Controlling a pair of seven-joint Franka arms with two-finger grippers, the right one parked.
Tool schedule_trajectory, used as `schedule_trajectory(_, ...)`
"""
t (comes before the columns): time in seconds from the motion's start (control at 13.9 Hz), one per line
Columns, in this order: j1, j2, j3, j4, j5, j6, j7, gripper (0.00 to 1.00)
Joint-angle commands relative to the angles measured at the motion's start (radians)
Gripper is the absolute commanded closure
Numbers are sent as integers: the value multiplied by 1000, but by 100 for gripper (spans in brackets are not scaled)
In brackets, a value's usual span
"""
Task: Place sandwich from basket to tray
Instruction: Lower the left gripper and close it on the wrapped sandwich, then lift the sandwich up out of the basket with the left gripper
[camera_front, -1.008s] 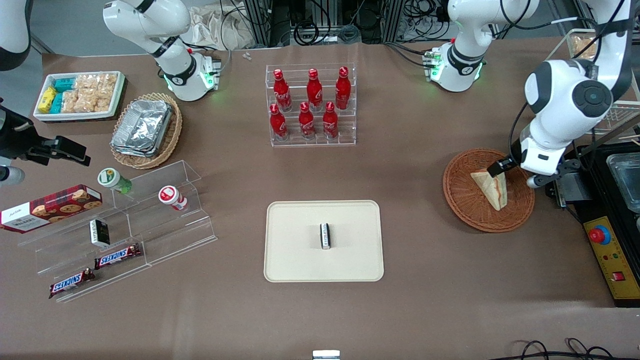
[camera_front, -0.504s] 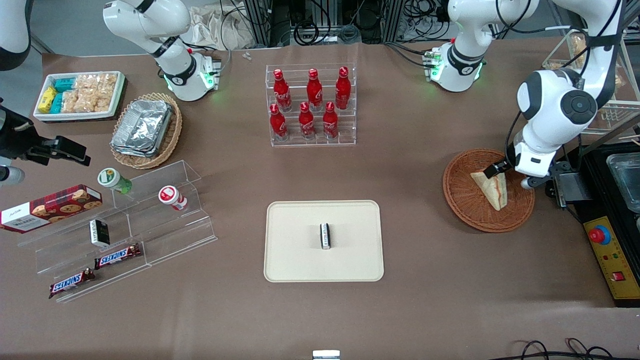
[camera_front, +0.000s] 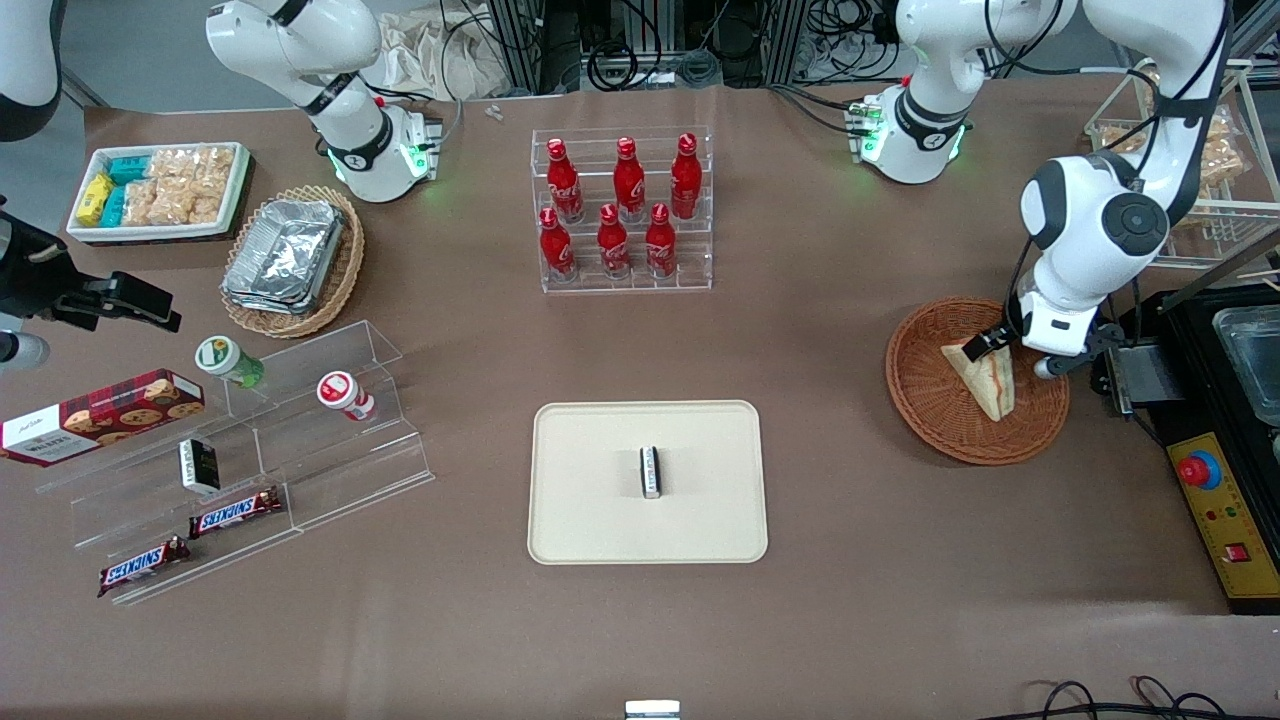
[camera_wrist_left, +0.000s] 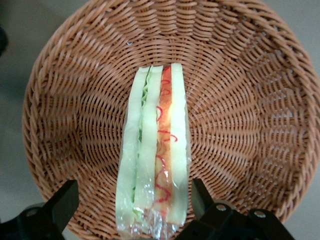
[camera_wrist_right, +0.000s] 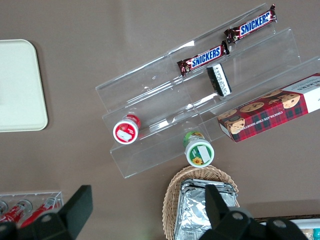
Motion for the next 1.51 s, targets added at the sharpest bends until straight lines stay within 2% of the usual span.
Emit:
schedule_trajectory(0.0, 4, 3, 15, -40, 21, 71, -21, 26)
schedule_trajectory(0.07, 4, 1, 15, -40, 21, 71, -21, 82)
schedule_trajectory(0.14, 4, 3, 15, -40, 21, 71, -21, 100)
schedule_trajectory(0.79, -1, -20, 12, -22, 19, 37, -24, 100)
schedule_trajectory(1.08, -9, -117, 3, 120, 30, -272, -7, 100)
schedule_trajectory(1.44, -13, -111, -42, 559, 28, -792, 57, 100)
